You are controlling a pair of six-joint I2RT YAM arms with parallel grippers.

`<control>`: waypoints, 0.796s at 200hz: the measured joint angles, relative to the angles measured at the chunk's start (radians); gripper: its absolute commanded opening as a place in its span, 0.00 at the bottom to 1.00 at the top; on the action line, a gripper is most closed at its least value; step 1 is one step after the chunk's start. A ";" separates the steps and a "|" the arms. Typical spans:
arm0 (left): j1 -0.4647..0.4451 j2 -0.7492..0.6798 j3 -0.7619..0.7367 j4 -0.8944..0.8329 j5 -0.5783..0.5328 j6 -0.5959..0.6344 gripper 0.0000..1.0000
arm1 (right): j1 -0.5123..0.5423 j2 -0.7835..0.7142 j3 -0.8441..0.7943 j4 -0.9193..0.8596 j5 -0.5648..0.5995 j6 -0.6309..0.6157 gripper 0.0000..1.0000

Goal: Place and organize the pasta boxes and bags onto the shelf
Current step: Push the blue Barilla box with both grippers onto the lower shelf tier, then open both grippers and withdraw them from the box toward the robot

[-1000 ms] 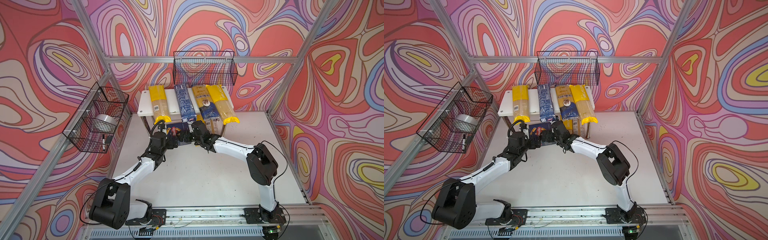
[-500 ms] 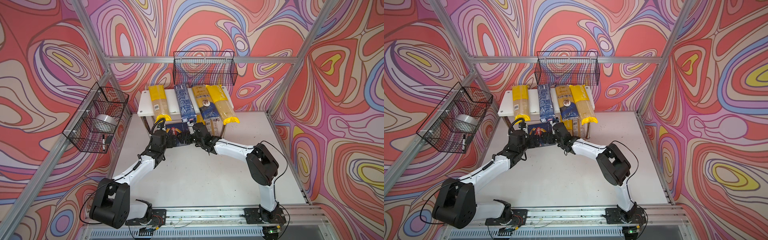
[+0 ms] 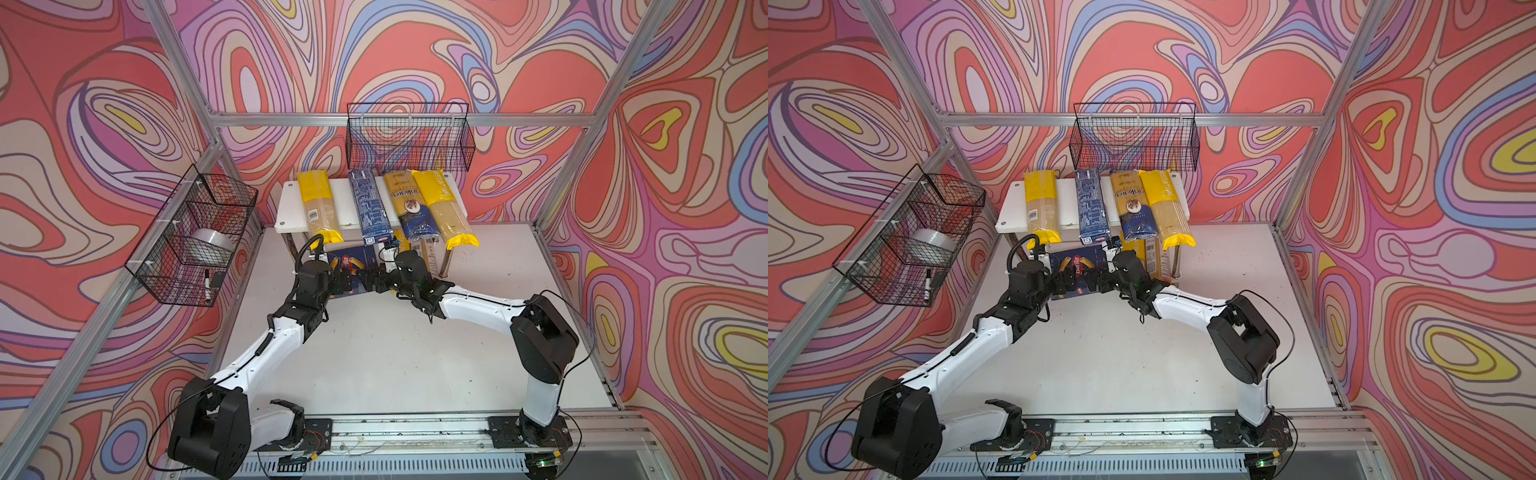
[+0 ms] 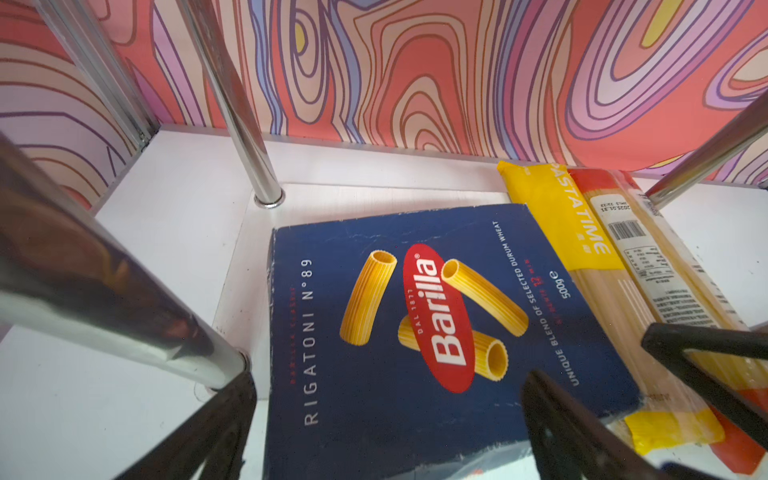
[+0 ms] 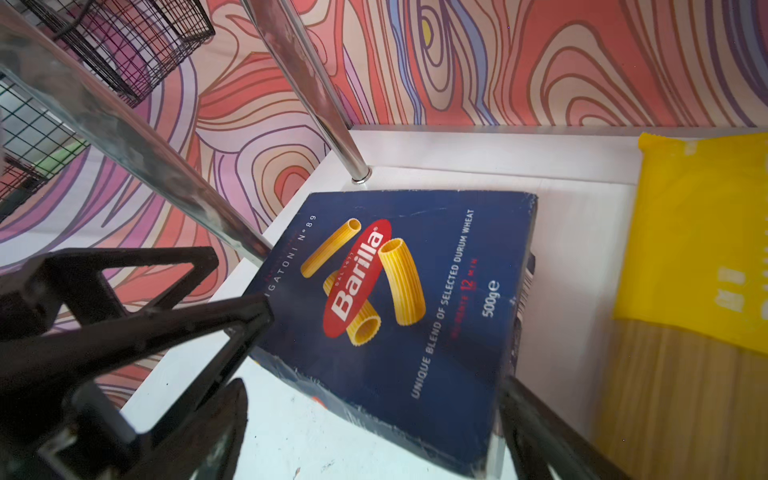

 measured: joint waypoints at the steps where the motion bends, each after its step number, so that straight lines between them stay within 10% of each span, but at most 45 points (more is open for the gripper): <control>1: 0.000 -0.001 0.000 0.000 0.000 0.000 1.00 | 0.000 -0.002 -0.003 0.001 0.000 0.000 0.97; 103: 0.024 -0.365 -0.183 -0.191 -0.038 -0.095 1.00 | 0.158 -0.030 -0.119 0.211 -0.116 -0.039 0.83; 159: 0.262 -0.497 -0.319 -0.255 -0.014 -0.150 1.00 | 0.169 0.209 -0.069 0.290 -0.222 -0.015 0.82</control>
